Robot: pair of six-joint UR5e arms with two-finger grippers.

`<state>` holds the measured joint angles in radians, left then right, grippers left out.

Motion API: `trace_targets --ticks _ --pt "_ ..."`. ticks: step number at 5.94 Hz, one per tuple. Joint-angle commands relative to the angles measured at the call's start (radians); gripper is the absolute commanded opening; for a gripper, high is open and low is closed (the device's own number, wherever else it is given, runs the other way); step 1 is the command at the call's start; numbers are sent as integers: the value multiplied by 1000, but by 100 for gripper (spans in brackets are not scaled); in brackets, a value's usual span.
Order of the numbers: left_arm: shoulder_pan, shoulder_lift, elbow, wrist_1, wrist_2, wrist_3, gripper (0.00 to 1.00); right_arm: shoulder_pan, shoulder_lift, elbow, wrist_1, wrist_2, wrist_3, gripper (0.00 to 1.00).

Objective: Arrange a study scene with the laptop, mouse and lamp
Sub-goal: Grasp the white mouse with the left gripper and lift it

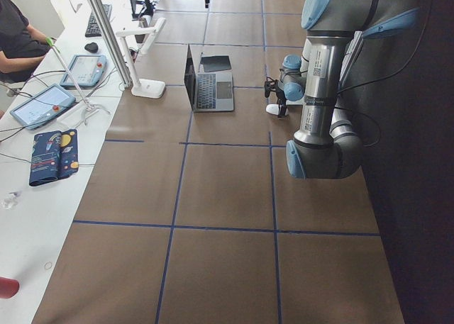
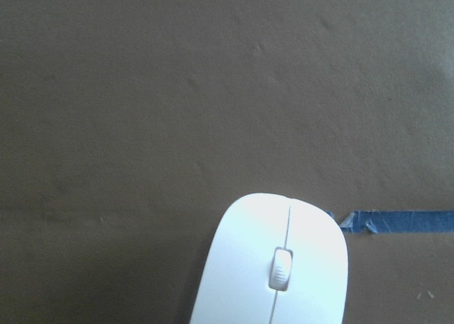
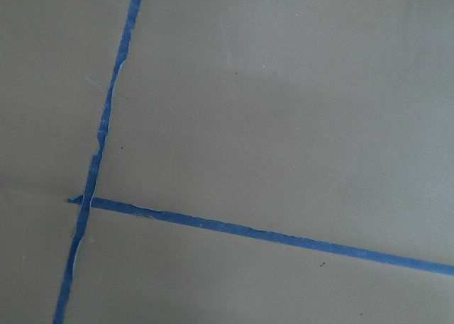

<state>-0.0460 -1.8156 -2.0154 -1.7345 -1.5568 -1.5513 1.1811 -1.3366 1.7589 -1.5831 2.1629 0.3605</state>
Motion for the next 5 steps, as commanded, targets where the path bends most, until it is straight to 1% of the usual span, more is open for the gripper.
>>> trace_targets --ticks 1,2,3,4,5 --pt "0 -2 -5 3 -2 0 69 0 0 -2 0 0 0 100" --pt "0 -2 1 4 -2 0 55 0 0 -5 0 0 0 100" --pt "-3 -2 -2 6 0 0 43 0 0 -7 0 0 0 100" --pt "-14 -1 -34 13 -2 2 22 5 0 -7 0 0 0 100" --pt "-21 1 -66 53 -3 5 8 6 0 -7 0 0 0 100"
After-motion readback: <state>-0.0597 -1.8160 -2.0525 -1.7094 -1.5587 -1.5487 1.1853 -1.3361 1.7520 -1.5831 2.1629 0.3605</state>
